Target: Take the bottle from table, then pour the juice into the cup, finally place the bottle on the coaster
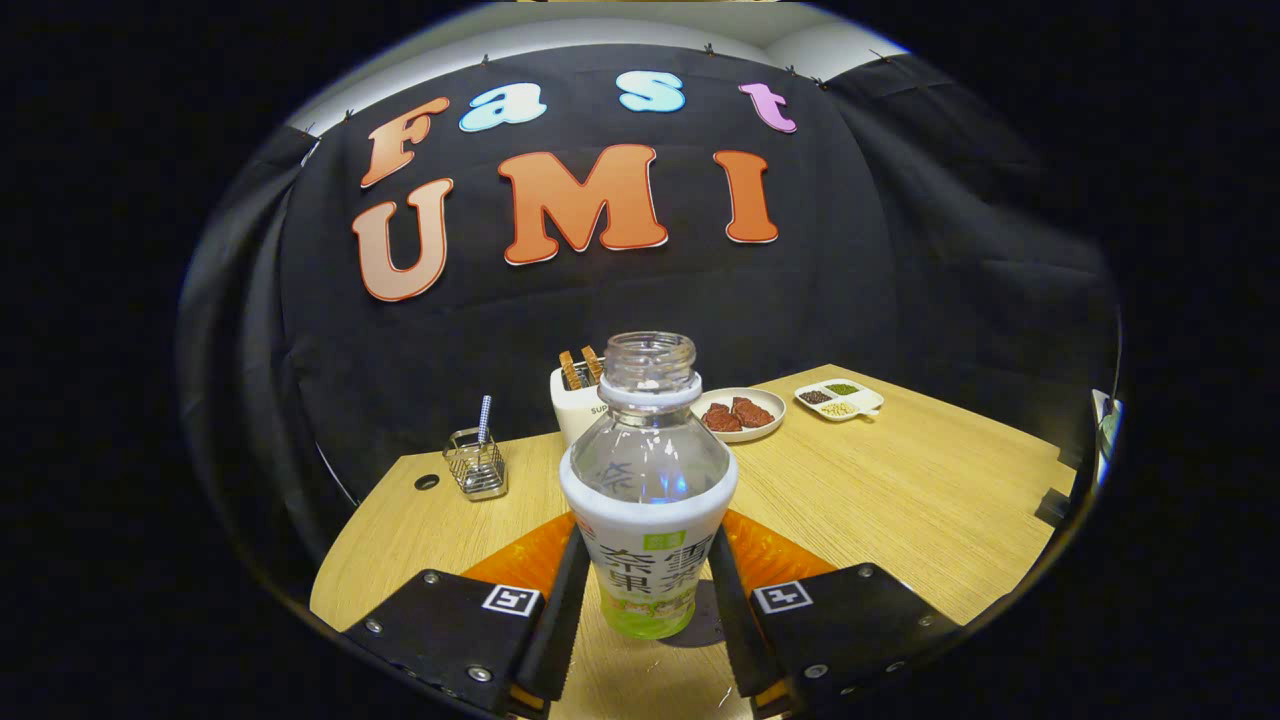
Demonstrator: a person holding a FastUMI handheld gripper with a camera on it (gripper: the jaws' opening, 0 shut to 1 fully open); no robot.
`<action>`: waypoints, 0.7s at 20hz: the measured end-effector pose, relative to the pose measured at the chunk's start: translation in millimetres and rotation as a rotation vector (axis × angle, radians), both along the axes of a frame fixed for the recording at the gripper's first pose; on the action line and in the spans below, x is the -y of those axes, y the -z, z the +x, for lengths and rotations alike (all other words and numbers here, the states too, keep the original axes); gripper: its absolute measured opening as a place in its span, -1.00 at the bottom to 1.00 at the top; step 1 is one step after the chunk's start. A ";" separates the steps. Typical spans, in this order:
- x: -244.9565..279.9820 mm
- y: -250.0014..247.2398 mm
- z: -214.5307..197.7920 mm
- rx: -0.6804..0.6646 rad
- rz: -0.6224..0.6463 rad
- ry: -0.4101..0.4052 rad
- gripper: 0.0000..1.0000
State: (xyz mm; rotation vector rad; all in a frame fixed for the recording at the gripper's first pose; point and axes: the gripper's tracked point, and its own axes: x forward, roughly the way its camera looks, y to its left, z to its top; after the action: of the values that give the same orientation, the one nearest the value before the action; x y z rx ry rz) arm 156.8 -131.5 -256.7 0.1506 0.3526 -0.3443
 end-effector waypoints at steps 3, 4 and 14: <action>6.7 17.0 7.3 -0.043 -0.069 0.008 0.26; 9.3 22.8 9.2 -0.061 -0.092 0.013 0.26; 9.1 59.8 13.3 -0.154 -0.128 0.017 0.32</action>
State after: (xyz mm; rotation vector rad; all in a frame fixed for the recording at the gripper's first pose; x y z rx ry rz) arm 170.1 -140.6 -316.4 0.0017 0.4807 -0.3953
